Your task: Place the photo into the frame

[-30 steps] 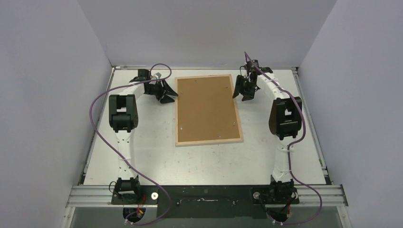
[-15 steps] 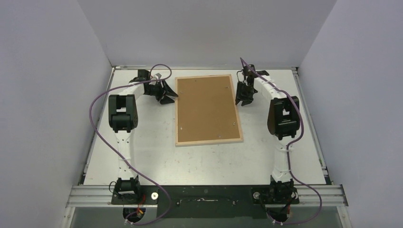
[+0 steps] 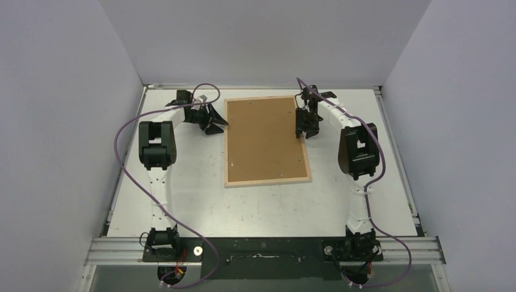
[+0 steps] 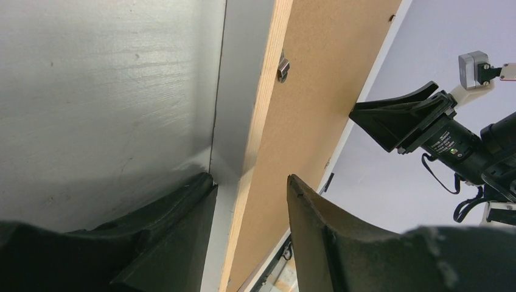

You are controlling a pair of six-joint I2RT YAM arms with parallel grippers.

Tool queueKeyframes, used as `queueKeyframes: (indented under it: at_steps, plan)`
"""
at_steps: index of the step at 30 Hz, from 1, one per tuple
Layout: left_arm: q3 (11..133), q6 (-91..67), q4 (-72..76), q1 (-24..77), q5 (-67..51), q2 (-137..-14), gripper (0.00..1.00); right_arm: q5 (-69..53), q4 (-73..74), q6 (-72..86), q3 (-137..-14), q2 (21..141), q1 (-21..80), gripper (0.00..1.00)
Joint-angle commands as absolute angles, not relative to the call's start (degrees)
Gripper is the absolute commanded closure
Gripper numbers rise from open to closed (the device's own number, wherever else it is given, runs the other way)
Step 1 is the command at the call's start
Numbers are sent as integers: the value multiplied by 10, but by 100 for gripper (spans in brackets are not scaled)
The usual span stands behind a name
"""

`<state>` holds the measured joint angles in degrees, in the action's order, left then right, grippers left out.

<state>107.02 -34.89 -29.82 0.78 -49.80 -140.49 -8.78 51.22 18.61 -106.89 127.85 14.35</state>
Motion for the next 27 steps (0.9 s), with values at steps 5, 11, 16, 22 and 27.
queueKeyframes:
  at_steps: [5, 11, 16, 22, 27]
  plan:
    - [1042, -322, -325, 16, -430, -1413, 53, -37, 514, 193, -1070, 1268, 140, 52]
    - [1042, -319, -329, 15, -433, -1406, 53, -39, 472, 199, -1025, 1222, 131, 54]
    - [1042, -316, -334, 10, -437, -1390, 50, -34, 466, 205, -999, 1211, 124, 63]
    - [1039, -311, -340, 6, -439, -1374, 48, -39, 459, 194, -980, 1200, 124, 67]
    - [1021, -307, -346, 6, -430, -1365, 47, -60, 484, 172, -988, 1225, 131, 67]
